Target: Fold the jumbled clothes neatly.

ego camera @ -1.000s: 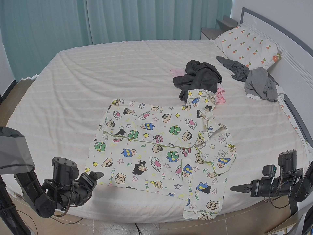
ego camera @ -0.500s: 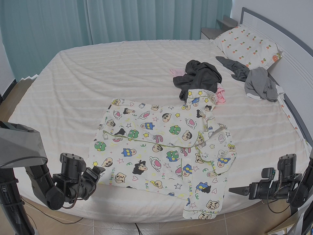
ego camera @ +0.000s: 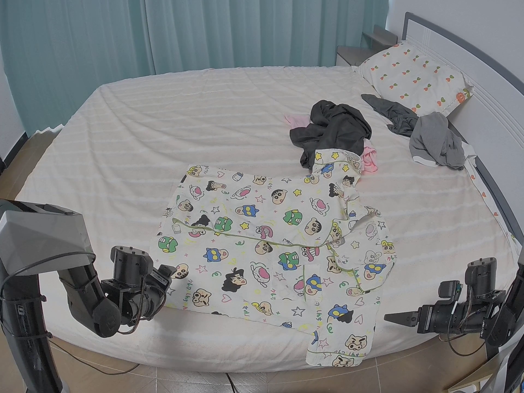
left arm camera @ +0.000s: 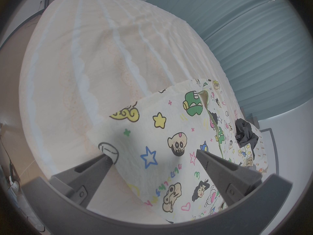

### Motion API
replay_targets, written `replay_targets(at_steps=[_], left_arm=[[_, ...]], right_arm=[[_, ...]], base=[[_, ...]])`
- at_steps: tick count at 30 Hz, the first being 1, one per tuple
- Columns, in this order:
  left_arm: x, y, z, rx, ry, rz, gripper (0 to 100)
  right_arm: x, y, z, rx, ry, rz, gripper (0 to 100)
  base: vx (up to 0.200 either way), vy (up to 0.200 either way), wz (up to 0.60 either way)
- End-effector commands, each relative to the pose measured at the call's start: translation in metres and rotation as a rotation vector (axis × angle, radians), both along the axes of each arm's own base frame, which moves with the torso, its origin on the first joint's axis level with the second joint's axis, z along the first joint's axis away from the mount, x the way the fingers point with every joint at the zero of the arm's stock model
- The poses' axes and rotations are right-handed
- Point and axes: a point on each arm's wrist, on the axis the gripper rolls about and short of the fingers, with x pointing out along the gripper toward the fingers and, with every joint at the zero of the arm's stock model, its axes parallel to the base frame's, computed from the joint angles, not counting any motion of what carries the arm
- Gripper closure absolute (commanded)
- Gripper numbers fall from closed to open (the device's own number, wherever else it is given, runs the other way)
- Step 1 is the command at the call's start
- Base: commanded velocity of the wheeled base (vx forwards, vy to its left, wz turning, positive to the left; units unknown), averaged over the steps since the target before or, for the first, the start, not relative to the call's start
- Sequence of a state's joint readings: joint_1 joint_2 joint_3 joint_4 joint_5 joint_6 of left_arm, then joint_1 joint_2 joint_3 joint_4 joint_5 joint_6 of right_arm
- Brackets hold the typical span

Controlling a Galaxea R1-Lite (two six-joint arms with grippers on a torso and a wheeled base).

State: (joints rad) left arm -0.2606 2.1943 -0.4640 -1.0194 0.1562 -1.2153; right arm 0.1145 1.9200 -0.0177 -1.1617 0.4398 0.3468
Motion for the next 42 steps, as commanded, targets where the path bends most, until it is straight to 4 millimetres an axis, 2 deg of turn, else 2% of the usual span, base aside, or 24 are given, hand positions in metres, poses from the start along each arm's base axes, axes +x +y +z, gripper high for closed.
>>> replay_targets(at_steps=[1, 2, 14, 20, 22, 27, 30, 34, 42], left_arm=[[0.005, -0.001, -0.006, 0.017, 0.012, -0.010, 0], [0.004, -0.001, -0.007, 0.022, 0.019, -0.014, 100], [-0.009, -0.001, -0.016, 0.138, 0.189, -0.097, 100], [-0.013, 0.004, -0.005, 0.139, 0.196, -0.083, 100], [-0.023, 0.004, 0.010, 0.142, 0.199, -0.094, 100], [-0.035, 0.007, 0.023, 0.143, 0.209, -0.098, 100], [-0.042, 0.008, 0.021, 0.148, 0.230, -0.101, 100], [-0.041, 0.009, 0.019, 0.147, 0.233, -0.098, 100], [-0.039, 0.008, 0.019, 0.144, 0.229, -0.096, 100]], right_arm=[[-0.005, 0.001, -0.003, -0.003, 0.026, 0.007, 0], [-0.005, 0.001, -0.003, -0.003, 0.028, 0.009, 0], [-0.005, 0.001, -0.005, -0.005, 0.044, 0.009, 0], [-0.005, 0.002, -0.008, -0.014, 0.055, 0.019, 0], [-0.002, 0.003, -0.020, -0.030, 0.085, 0.039, 0], [0.010, 0.007, -0.038, -0.052, 0.071, 0.075, 0], [0.016, 0.011, -0.051, -0.054, 0.061, 0.090, 0], [0.020, 0.016, -0.065, -0.057, 0.044, 0.109, 0], [0.022, 0.026, -0.070, -0.057, 0.042, 0.153, 0]], base=[[0.000, 0.000, 0.00], [0.000, 0.000, 0.00], [0.000, 0.000, 0.00], [0.000, 0.000, 0.00], [0.000, 0.000, 0.00], [0.000, 0.000, 0.00], [0.000, 0.000, 0.00], [0.000, 0.000, 0.00], [0.000, 0.000, 0.00]])
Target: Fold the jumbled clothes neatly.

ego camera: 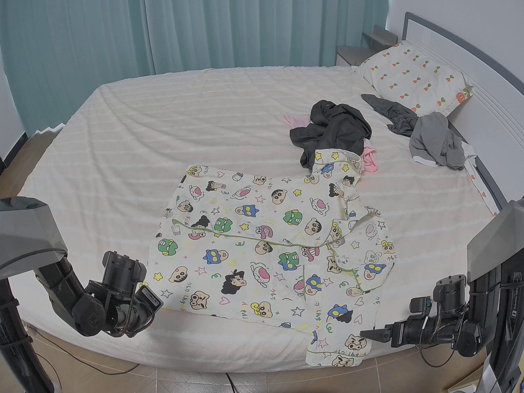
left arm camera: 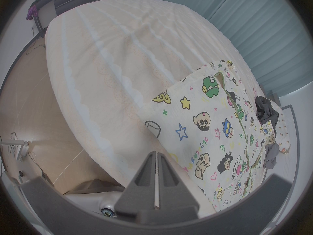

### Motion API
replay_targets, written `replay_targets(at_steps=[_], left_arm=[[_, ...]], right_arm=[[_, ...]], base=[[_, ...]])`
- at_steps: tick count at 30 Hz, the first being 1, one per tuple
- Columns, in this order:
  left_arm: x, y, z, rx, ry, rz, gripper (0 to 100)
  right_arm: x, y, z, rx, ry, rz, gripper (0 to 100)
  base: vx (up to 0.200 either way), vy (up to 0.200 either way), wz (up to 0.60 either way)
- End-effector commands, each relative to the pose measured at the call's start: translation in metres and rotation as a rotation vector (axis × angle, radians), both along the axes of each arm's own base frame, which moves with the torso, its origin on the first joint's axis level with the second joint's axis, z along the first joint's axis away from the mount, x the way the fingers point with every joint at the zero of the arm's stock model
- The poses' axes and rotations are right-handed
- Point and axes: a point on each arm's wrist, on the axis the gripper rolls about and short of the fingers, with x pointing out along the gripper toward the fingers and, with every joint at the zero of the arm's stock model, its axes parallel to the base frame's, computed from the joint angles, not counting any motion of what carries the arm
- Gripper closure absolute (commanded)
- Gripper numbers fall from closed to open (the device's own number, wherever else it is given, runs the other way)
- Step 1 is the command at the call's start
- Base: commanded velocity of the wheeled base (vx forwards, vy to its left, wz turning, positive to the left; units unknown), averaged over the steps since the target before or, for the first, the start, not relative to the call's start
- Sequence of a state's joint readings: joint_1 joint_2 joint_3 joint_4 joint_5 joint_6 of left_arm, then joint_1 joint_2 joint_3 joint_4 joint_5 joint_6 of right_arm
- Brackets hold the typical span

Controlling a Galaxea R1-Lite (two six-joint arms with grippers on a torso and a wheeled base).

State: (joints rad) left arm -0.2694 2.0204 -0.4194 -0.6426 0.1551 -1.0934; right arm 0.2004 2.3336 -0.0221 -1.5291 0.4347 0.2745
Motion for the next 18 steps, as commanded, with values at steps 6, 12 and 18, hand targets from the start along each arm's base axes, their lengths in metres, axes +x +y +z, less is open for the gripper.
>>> replay_targets(at_steps=[6, 12, 18], left_arm=[[-0.002, 0.001, 0.000, -0.004, 0.005, 0.005, 100], [-0.001, 0.001, 0.000, -0.006, 0.001, 0.006, 100], [-0.001, 0.000, 0.000, -0.009, 0.002, 0.003, 100]], right_arm=[[0.006, 0.024, -0.012, 0.000, -0.006, 0.097, 0], [0.017, 0.040, -0.019, -0.007, -0.016, 0.130, 0], [0.025, 0.045, -0.021, -0.047, 0.004, 0.112, 0]], base=[[0.000, 0.000, 0.00], [0.000, 0.000, 0.00], [0.000, 0.000, 0.00]])
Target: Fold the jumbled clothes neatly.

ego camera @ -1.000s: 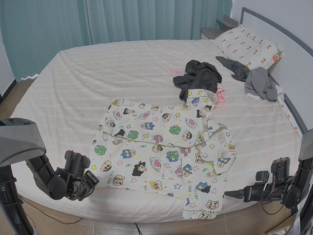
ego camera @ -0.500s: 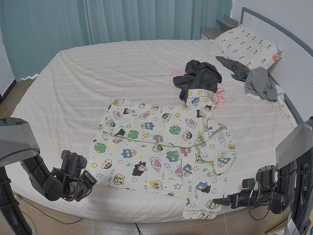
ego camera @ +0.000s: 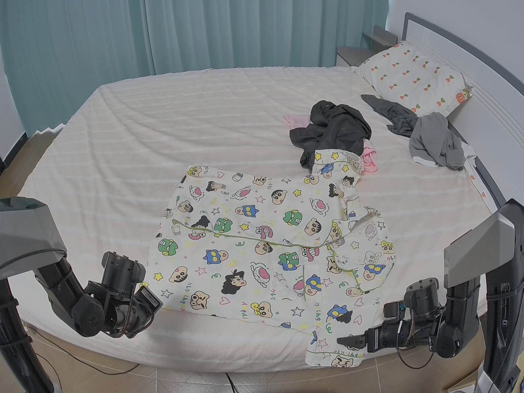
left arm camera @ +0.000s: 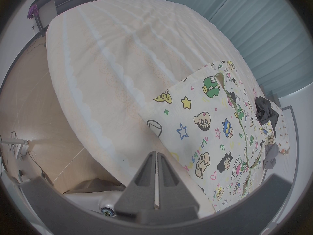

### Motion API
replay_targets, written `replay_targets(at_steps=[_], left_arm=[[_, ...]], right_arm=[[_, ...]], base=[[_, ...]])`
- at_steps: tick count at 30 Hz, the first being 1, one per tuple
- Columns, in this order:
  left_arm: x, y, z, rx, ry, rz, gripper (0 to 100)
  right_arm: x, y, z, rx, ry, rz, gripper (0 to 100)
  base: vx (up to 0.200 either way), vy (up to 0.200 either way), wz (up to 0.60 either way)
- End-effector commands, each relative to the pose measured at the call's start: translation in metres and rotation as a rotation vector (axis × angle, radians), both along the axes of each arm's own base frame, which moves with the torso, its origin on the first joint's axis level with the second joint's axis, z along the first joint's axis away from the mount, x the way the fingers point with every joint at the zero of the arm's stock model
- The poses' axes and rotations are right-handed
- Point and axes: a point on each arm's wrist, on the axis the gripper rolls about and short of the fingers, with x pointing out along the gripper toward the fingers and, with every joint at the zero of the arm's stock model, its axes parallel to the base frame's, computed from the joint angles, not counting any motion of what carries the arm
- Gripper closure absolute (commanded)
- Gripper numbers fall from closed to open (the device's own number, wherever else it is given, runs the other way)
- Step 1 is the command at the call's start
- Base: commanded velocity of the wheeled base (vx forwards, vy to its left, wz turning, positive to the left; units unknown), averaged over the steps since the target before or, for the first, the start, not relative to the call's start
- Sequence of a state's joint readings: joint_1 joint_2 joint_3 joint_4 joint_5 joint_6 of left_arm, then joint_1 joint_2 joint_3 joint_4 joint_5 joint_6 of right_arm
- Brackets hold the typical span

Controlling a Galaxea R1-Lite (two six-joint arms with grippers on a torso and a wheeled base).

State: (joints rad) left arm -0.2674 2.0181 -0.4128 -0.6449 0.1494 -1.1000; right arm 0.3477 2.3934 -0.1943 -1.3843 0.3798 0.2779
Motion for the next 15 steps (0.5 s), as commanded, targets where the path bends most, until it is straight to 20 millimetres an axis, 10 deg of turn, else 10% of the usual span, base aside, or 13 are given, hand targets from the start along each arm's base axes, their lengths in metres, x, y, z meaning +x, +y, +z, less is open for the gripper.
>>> replay_targets(at_steps=[1, 15], left_arm=[[-0.001, 0.000, -0.001, 0.000, 0.003, -0.001, 100], [-0.016, 0.008, 0.012, -0.033, -0.003, -0.104, 100]], right_arm=[[0.005, 0.006, 0.001, -0.007, -0.021, 0.001, 100], [-0.005, -0.004, 0.005, -0.012, -0.003, -0.029, 100]], base=[[0.000, 0.000, 0.00], [0.000, 0.000, 0.00]])
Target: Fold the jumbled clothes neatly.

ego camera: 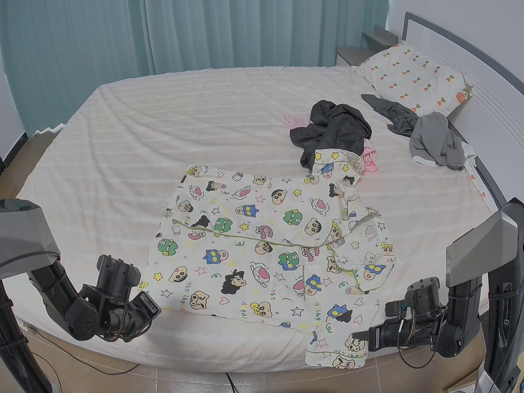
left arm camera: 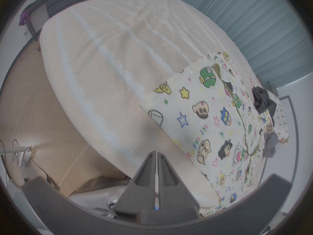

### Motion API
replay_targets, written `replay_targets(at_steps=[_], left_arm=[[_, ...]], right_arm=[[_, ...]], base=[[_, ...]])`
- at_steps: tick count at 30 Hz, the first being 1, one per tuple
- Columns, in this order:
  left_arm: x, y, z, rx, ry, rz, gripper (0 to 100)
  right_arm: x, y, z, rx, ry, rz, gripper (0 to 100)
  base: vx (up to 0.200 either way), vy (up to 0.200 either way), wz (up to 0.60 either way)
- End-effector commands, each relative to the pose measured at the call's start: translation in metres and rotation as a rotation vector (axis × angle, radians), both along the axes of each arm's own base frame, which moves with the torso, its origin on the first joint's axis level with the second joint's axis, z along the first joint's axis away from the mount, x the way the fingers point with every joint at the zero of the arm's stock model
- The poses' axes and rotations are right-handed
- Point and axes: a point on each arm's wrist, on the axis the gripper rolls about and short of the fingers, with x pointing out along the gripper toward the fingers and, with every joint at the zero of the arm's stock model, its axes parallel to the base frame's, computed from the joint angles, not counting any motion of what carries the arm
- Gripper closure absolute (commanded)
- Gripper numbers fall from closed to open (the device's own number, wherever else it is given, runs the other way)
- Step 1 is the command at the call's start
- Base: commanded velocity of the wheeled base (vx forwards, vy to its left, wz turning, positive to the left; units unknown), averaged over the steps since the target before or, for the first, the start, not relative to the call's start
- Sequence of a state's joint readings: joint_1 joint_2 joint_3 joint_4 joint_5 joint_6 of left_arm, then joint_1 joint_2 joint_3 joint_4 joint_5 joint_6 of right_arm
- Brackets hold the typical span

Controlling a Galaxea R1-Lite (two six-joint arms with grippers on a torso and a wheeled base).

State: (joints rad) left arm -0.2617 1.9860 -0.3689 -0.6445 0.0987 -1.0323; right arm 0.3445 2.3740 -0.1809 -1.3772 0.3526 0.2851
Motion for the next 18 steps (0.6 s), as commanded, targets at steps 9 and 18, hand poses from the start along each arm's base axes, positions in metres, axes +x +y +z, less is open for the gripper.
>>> replay_targets(at_steps=[9, 18], left_arm=[[0.001, 0.018, 0.013, -0.043, -0.043, 0.019, 0], [0.018, 0.045, 0.012, 0.043, -0.154, -0.169, 0]], right_arm=[[-0.013, -0.005, 0.001, 0.016, -0.027, -0.001, 100], [-0.013, -0.004, -0.001, 0.018, -0.034, 0.005, 100]], base=[[0.000, 0.000, 0.00], [0.000, 0.000, 0.00]])
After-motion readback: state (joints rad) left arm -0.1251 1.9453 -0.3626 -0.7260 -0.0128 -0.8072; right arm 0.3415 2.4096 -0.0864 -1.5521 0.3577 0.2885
